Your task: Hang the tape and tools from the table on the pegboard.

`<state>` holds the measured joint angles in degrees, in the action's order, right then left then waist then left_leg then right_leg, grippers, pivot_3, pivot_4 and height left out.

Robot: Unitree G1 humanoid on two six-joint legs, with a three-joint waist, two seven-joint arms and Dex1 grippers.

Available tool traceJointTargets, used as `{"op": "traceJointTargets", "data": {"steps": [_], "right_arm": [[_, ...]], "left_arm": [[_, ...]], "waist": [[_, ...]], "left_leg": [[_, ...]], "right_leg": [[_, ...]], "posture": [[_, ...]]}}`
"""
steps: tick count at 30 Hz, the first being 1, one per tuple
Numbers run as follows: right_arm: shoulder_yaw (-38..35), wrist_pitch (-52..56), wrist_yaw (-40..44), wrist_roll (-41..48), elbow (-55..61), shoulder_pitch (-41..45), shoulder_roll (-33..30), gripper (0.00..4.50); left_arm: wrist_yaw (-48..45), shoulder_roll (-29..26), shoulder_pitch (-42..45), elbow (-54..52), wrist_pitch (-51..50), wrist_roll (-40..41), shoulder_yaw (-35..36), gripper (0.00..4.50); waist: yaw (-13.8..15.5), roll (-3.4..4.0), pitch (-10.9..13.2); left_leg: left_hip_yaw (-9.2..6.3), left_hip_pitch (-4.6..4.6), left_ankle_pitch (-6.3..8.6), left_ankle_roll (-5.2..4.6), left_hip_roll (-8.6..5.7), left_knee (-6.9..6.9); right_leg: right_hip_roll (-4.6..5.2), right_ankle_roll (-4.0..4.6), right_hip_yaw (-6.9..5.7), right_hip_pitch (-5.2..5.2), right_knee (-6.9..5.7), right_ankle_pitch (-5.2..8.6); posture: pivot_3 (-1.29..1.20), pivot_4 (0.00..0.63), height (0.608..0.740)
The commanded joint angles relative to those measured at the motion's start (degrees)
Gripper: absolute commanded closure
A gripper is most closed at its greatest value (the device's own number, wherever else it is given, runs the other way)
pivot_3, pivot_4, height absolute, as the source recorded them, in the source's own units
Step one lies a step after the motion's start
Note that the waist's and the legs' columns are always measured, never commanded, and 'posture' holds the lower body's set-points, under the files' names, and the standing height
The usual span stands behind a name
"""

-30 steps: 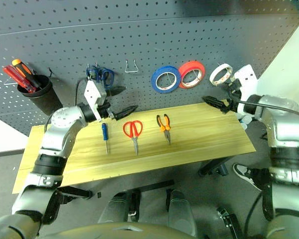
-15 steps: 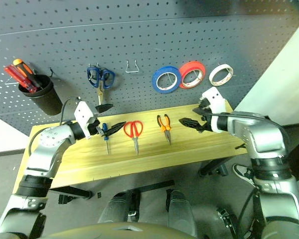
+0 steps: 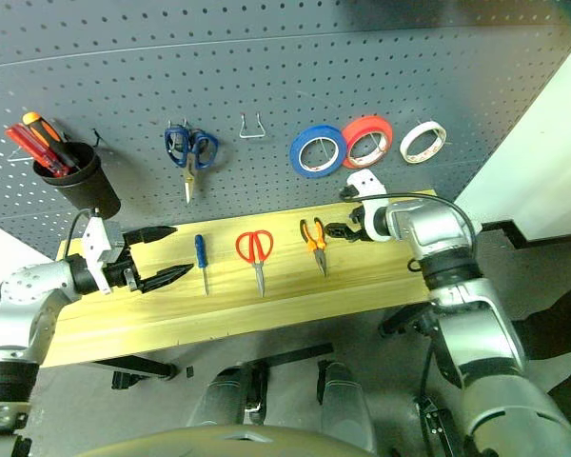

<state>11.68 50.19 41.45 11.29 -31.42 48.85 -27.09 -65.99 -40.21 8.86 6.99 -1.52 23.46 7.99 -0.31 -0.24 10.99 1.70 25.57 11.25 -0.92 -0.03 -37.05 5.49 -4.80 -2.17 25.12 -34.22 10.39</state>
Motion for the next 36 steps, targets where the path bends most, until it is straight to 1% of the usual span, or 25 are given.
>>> {"op": "traceJointTargets", "data": {"steps": [1,6,12,19,20,22,28,32,36], "right_arm": [[-0.71,-1.86,-1.91,-2.03,-6.11,3.82,2.55,0.16],[-2.72,-3.15,-7.22,-4.0,-16.05,8.54,6.55,0.16],[-3.87,-7.21,-10.25,-5.96,-26.12,12.14,9.91,0.16],[-4.93,-13.87,-13.97,-8.61,-34.68,14.55,13.93,0.16],[-6.02,-14.17,-15.12,-8.21,-35.92,15.22,14.52,0.16],[-7.54,-14.49,-16.17,-7.83,-37.56,16.23,15.27,0.16],[-8.92,-16.56,-18.94,-9.34,-40.74,18.5,17.36,0.16],[-8.37,-16.67,-20.92,-11.23,-42.28,18.39,18.78,0.16],[-7.7,-17.33,-22.43,-13.29,-43.15,17.85,19.54,0.16]], "left_arm": [[-2.16,-0.95,2.17,2.11,1.82,-0.51,-0.08,0.0],[-3.67,-0.22,5.39,5.11,0.32,-1.08,-2.01,0.0],[-5.48,-0.35,6.53,5.35,-1.41,-1.4,-4.14,0.0],[-5.51,-0.93,6.71,5.64,-1.69,-2.41,-4.4,0.0],[-5.33,-1.01,6.54,5.27,-1.97,-2.37,-4.26,0.0],[-5.14,-1.12,6.28,4.82,-2.24,-2.33,-4.07,0.0],[-3.96,-0.82,5.0,2.93,-3.12,-2.03,-3.72,0.0],[-2.2,0.5,4.8,2.24,-2.42,-1.39,-2.8,0.0],[-1.21,0.43,4.1,1.43,-2.19,-1.51,-2.41,0.0]], "waist": [[0.08,0.02,0.15],[0.59,0.14,1.02],[0.85,0.15,2.24],[0.83,0.17,3.45],[0.82,0.18,3.65],[0.83,0.17,4.04],[0.83,0.12,4.58],[0.99,0.06,4.82],[0.98,0.03,5.44]], "left_leg": [[0.0,0.0,0.0,0.0,0.0,0.01],[0.02,0.03,0.0,0.0,0.0,0.02],[0.07,0.07,-0.01,-0.01,0.01,0.17],[0.06,0.09,-0.01,-0.01,0.02,0.19],[0.06,0.09,-0.01,-0.01,0.02,0.19],[0.06,0.09,-0.01,-0.01,0.02,0.19],[0.07,0.2,-0.01,-0.01,0.02,0.31],[0.07,0.21,-0.01,0.0,0.02,0.52],[0.09,0.25,-0.04,0.02,0.01,0.75]], "right_leg": [[0.0,0.0,0.0,0.01,0.0,0.0],[0.0,0.01,0.11,0.11,-0.06,0.0],[-0.01,0.06,0.19,0.23,-0.06,0.05],[0.01,0.07,0.24,0.31,-0.12,0.05],[0.01,0.07,0.24,0.31,-0.11,0.05],[0.02,0.07,0.25,0.32,-0.12,0.05],[0.06,0.07,0.26,0.45,-0.06,0.06],[0.09,0.14,0.26,0.54,-0.03,0.1],[0.1,0.21,0.29,0.7,-0.02,0.15]], "posture": [[0.09,0.224,0.74],[0.1,0.254,0.74],[0.11,0.291,0.74],[0.11,0.3,0.74],[0.12,0.305,0.74],[0.12,0.306,0.74],[0.13,0.314,0.74],[0.14,0.329,0.74],[0.15,0.353,0.74]]}}
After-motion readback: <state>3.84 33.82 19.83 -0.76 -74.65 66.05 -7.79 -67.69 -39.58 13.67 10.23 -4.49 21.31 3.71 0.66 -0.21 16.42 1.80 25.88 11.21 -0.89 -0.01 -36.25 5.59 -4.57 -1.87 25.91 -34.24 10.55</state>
